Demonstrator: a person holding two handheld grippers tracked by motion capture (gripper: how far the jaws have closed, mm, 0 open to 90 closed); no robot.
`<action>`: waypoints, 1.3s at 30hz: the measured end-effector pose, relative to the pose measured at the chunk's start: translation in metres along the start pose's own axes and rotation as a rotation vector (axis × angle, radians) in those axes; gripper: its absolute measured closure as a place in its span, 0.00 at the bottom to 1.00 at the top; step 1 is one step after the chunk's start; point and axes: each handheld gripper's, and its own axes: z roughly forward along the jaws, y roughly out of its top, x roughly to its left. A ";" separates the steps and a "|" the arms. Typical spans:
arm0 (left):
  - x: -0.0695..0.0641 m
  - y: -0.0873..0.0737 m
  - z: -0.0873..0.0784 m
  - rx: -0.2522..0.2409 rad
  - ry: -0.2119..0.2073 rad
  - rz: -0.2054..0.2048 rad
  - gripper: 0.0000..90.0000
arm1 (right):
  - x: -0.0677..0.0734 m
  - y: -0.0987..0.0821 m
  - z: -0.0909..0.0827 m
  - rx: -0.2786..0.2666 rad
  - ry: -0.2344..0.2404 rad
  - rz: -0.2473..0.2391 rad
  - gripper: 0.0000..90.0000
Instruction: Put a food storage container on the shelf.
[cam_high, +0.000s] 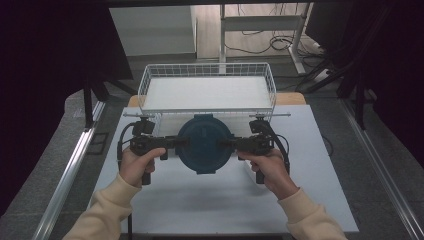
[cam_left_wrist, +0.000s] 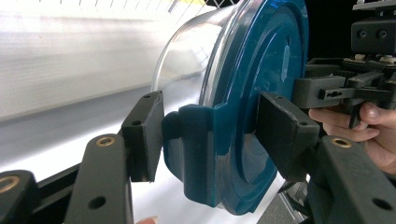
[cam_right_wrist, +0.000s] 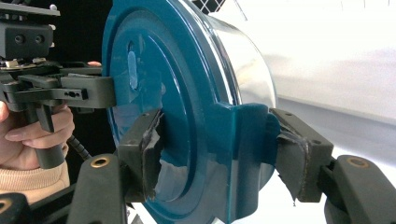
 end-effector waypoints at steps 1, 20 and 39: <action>-0.001 0.002 0.000 0.001 0.001 0.002 0.48 | 0.000 0.001 -0.001 0.000 0.000 -0.001 0.42; -0.010 0.026 -0.005 -0.020 -0.005 0.037 0.48 | 0.005 0.022 -0.012 -0.023 0.008 -0.005 0.42; -0.015 0.048 -0.008 -0.015 -0.023 0.045 0.48 | 0.012 0.043 -0.020 -0.021 -0.009 -0.025 0.43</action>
